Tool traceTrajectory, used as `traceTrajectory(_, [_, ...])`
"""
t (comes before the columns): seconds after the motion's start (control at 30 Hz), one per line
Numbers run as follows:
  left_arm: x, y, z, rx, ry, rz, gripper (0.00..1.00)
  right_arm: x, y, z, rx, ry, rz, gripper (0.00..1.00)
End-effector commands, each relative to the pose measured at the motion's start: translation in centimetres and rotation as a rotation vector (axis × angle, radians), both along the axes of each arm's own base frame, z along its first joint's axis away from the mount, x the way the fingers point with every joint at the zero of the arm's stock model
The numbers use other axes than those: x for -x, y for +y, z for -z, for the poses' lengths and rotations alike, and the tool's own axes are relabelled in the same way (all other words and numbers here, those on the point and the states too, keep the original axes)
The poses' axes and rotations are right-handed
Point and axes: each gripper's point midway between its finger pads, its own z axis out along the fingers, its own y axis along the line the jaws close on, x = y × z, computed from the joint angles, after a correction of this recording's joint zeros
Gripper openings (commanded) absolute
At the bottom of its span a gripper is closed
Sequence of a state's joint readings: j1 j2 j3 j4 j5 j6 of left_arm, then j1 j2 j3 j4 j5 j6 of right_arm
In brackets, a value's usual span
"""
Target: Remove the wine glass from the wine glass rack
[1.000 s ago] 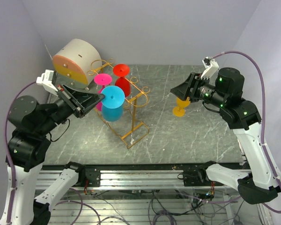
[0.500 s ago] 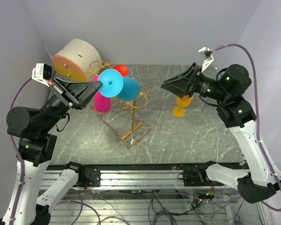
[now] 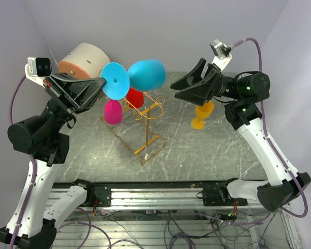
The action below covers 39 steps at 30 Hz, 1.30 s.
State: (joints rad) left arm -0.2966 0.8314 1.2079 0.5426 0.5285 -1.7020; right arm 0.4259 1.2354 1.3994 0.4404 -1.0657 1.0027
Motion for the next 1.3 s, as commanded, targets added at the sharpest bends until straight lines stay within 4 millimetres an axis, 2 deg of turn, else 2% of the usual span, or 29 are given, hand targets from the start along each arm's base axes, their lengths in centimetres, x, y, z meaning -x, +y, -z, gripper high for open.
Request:
traceTrajectory(0.0, [2.7,0.6,-1.3,0.044,-0.122,0.035,0.07,2.5,-0.6,-2.4,-0.075,-0.141,-0.087,0.58])
traceTrajectory(0.43, [2.5,0.6,-1.1,0.033,-0.103,0.022,0.07,1.2,0.4,-4.2,-0.185,-0.189,-0.189,0.58])
traceTrajectory(0.73, [1.8,0.5,-0.3,0.033,-0.082,0.014,0.07,2.4,2.1,-5.3,-0.22,-0.206,-0.271,0.57])
traceTrajectory(0.97, [1.7,0.4,-0.2,0.019,-0.081,0.001,0.07,2.7,3.5,-5.2,-0.224,-0.191,-0.306,0.55])
traceTrajectory(1.03, [1.7,0.4,-0.2,0.015,-0.083,-0.002,0.07,2.9,3.7,-5.3,-0.226,-0.189,-0.317,0.48])
traceTrajectory(1.23, [1.4,0.3,0.2,-0.007,-0.077,-0.024,0.07,3.2,3.6,-5.5,-0.233,-0.189,-0.313,0.02])
traceTrajectory(1.27, [1.1,0.2,0.6,-0.021,-0.066,-0.039,0.07,3.2,3.6,-5.4,-0.228,-0.188,-0.31,0.0])
